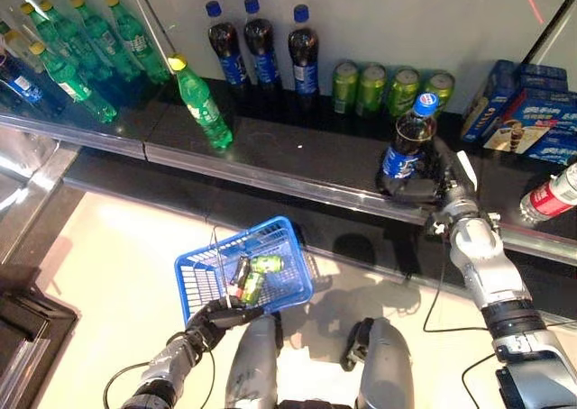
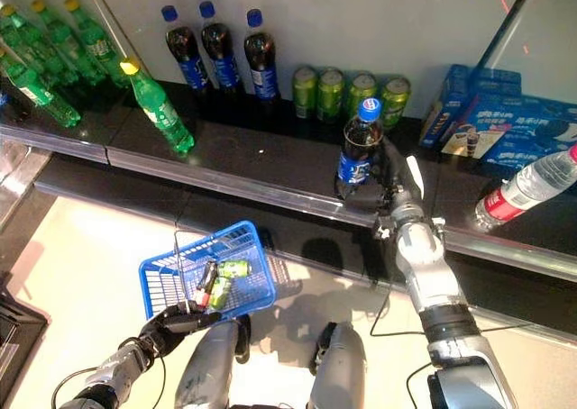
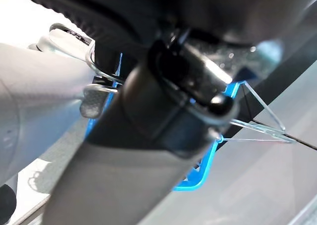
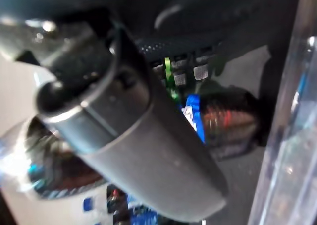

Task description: Pick up the drink and place into the basket.

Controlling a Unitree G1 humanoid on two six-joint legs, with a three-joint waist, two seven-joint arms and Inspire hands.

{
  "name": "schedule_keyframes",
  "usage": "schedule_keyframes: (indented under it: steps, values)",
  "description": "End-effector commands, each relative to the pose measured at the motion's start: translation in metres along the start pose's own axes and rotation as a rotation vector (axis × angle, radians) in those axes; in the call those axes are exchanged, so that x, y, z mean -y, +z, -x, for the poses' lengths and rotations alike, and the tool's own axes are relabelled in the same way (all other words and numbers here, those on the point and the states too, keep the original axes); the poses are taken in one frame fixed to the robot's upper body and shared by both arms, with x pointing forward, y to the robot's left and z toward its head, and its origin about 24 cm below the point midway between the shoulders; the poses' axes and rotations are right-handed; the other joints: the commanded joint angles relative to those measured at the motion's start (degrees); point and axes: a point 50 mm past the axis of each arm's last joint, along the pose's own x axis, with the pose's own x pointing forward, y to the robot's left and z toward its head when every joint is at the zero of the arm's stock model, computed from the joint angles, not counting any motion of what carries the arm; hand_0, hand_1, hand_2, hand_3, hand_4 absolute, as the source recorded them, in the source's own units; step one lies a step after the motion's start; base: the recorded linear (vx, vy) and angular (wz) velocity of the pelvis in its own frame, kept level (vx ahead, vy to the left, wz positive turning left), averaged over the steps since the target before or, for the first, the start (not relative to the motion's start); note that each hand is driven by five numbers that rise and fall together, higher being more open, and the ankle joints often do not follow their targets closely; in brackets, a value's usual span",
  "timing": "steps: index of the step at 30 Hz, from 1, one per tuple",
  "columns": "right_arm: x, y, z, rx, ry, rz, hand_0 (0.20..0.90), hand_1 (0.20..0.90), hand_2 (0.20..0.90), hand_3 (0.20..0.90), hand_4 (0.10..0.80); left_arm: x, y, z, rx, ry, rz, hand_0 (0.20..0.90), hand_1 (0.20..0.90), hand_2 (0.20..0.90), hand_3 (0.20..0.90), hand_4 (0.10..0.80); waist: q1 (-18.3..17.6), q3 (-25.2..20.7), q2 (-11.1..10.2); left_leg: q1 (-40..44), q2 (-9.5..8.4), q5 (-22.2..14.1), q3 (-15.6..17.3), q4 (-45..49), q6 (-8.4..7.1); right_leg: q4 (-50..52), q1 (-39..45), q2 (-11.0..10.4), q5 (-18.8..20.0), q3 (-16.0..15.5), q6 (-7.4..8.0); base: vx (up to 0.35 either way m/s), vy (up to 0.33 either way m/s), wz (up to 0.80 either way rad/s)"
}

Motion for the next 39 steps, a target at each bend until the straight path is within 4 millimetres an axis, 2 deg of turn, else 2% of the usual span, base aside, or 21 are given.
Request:
schedule_keyframes:
  steps: [1,10,11,12,14,15,17,18,19,20,21,27,39]
  values:
    - [0.018,0.062,-0.022,0.217,-0.082,-0.029,0.9,0.9,0.9,0.9,0.8,-0.026,-0.095,0.056,-0.378,-0.046,-0.132,0.3,0.3,0.3,0.2,0.1,3.15,-5.19,-0.59,-2.57,-4.61,1.65,3.71,2.59,8.3,-7.11,-0.31,2.71,12.74,1.51,3.15,-0.033,0.015,0.04]
    - [0.024,0.074,-0.036,0.195,-0.109,-0.028,0.9,0.9,0.9,0.9,0.8,-0.022,-0.087,0.049,-0.365,-0.061,-0.143,0.3,0.3,0.3,0.2,0.1,3.61,-4.73,-0.26,-2.95,-4.62,1.19,3.65,2.24,8.16,-6.78,-1.56,2.75,12.35,1.76,2.99,-0.026,0.006,0.01]
    - [0.024,0.075,-0.038,0.189,-0.111,-0.042,0.855,0.855,0.855,0.848,0.748,-0.022,-0.086,0.048,-0.363,-0.062,-0.144,0.3,0.3,0.3,0.2,0.1,3.67,-4.66,-0.25,-3.05,-4.61,1.13,3.63,2.24,8.13,-6.77,-1.7,2.73,12.31,1.78,2.97,-0.034,0.001,0.0]
    - [0.023,0.075,-0.039,0.183,-0.11,-0.053,0.841,0.841,0.841,0.831,0.731,-0.021,-0.086,0.047,-0.361,-0.063,-0.145,0.3,0.3,0.3,0.2,0.1,3.72,-4.62,-0.25,-3.08,-4.61,1.08,3.61,2.23,8.12,-6.76,-1.78,2.71,12.29,1.77,2.96,-0.043,-0.004,0.01]
    - [0.023,0.075,-0.041,0.173,-0.106,-0.085,0.855,0.855,0.855,0.848,0.748,-0.02,-0.084,0.045,-0.356,-0.067,-0.147,0.3,0.3,0.3,0.2,0.1,3.87,-4.5,-0.22,-3.26,-4.63,1.0,3.57,2.13,8.09,-6.85,-1.97,2.72,12.22,1.72,2.91,-0.044,-0.003,0.01]
    - [0.021,0.077,-0.043,0.172,-0.103,-0.103,0.9,0.9,0.9,0.9,0.8,-0.019,-0.082,0.044,-0.352,-0.07,-0.15,0.3,0.3,0.3,0.2,0.1,3.92,-4.38,-0.18,-3.38,-4.63,0.89,3.53,2.19,8.08,-6.74,-2.18,2.71,12.11,1.72,2.85,-0.059,0.009,0.01]
    - [0.019,0.082,-0.045,0.176,-0.091,-0.154,0.9,0.9,0.9,0.9,0.8,-0.017,-0.079,0.041,-0.34,-0.073,-0.15,0.3,0.3,0.3,0.2,0.1,4.0,-4.02,0.02,-3.49,-4.68,0.81,3.48,1.91,8.05,-6.74,-2.56,2.77,11.96,1.75,2.77,-0.066,0.014,0.0]
    - [0.017,0.083,-0.046,0.18,-0.087,-0.168,0.644,0.644,0.644,0.601,0.501,-0.017,-0.078,0.041,-0.337,-0.076,-0.151,0.3,0.3,0.3,0.2,0.1,3.99,-3.86,0.08,-3.64,-4.7,0.73,3.51,2.02,8.03,-6.62,-2.79,2.75,11.92,1.78,2.74,-0.059,0.014,0.0]
    - [0.015,0.085,-0.046,0.186,-0.077,-0.187,0.476,0.476,0.476,0.406,0.306,-0.016,-0.076,0.04,-0.331,-0.079,-0.151,0.3,0.3,0.3,0.2,0.1,3.97,-3.69,0.16,-3.75,-4.72,0.68,3.55,1.95,8.01,-6.57,-3.03,2.77,11.85,1.82,2.7,-0.067,0.016,0.02]
    - [0.012,0.086,-0.047,0.193,-0.066,-0.194,0.401,0.401,0.401,0.318,0.218,-0.015,-0.075,0.038,-0.327,-0.081,-0.15,0.3,0.3,0.3,0.2,0.1,3.92,-3.56,0.26,-3.93,-4.74,0.6,3.58,1.96,8.0,-6.52,-3.33,2.81,11.78,1.93,2.68,-0.066,0.013,0.02]
    - [0.01,0.088,-0.047,0.202,-0.053,-0.192,0.3,0.3,0.3,0.2,0.1,-0.015,-0.074,0.038,-0.323,-0.082,-0.15,0.3,0.3,0.3,0.2,0.1,3.93,-3.49,0.32,-4.02,-4.73,0.53,3.59,1.94,8.01,-6.44,-3.54,2.8,11.74,1.94,2.68,-0.053,0.008,0.02]
    - [0.0,0.098,-0.048,0.251,-0.029,-0.172,0.3,0.3,0.3,0.2,0.1,-0.011,-0.065,0.031,-0.294,-0.091,-0.153,0.3,0.3,0.3,0.2,0.1,3.86,-2.68,0.42,-4.6,-4.7,0.32,3.68,1.68,7.97,-6.59,-4.53,2.99,11.73,1.98,2.68,-0.063,-0.001,0.01]
    - [-0.002,0.125,-0.046,0.397,-0.03,-0.121,0.3,0.3,0.3,0.2,0.1,-0.004,-0.05,0.022,-0.225,-0.092,-0.152,0.3,0.3,0.3,0.2,0.1,3.6,-1.33,0.12,-5.22,-4.25,-0.15,3.56,1.22,7.97,-7.36,-5.61,3.74,11.84,2.27,2.92,-0.069,-0.01,0.02]
